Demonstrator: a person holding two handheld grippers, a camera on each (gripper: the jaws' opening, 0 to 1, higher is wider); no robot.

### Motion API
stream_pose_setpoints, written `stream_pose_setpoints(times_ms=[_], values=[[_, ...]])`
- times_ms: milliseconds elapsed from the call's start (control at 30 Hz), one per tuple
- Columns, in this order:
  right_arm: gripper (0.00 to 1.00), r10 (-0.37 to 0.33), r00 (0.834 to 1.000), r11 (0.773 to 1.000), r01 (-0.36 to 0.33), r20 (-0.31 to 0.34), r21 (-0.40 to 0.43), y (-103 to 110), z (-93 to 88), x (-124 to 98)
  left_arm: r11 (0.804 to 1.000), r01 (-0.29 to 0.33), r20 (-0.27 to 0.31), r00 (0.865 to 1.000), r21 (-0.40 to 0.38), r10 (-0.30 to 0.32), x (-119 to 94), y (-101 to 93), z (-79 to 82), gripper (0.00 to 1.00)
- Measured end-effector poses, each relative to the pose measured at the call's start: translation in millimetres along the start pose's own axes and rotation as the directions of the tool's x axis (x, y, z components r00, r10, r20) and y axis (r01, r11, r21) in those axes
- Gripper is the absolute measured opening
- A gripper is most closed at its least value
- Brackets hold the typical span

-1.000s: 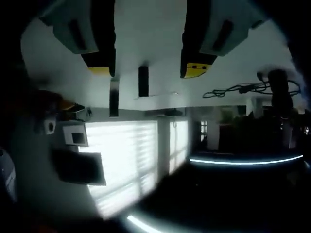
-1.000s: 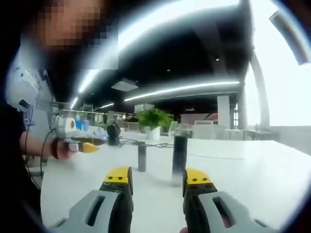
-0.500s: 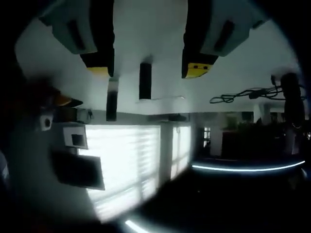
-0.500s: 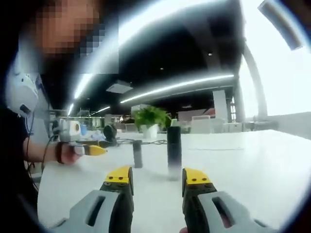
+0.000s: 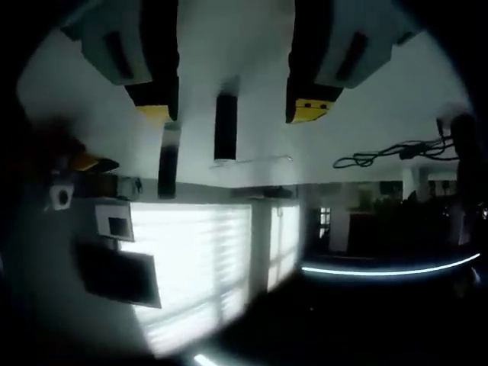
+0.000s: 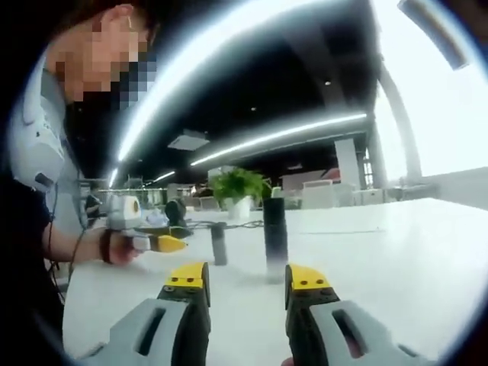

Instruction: Pick up cosmetic bottle twist off cap place on table pick up cap screw tight cap place on table

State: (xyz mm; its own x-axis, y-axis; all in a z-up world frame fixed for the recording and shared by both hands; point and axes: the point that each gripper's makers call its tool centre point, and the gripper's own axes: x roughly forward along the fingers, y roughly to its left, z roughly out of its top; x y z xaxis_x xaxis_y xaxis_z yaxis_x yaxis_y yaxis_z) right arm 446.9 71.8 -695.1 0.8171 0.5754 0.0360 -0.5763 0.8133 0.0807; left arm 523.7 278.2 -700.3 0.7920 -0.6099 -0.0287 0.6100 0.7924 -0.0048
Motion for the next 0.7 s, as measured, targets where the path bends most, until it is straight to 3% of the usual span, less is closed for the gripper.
stream_pose_setpoints(times_ms=[167,233,700], values=[[0.34,-0.004,1.0,1.0,0.004,0.003,-0.004,1,0.8,0,0.999,-0.032,-0.042,0.999,0.006,0.032,11,3.9,-9.7,0.46],[0.34,-0.004,1.0,1.0,0.004,0.004,-0.003,0,0.9,0,0.999,-0.037,-0.033,0.999,0.005,0.037,12,5.2,-7.6,0.46],[0.33,-0.012,1.0,1.0,0.012,0.021,0.009,-4,3.8,-2,1.0,-0.007,-0.043,0.999,0.015,0.007,46,-4.7,-5.0,0.43]])
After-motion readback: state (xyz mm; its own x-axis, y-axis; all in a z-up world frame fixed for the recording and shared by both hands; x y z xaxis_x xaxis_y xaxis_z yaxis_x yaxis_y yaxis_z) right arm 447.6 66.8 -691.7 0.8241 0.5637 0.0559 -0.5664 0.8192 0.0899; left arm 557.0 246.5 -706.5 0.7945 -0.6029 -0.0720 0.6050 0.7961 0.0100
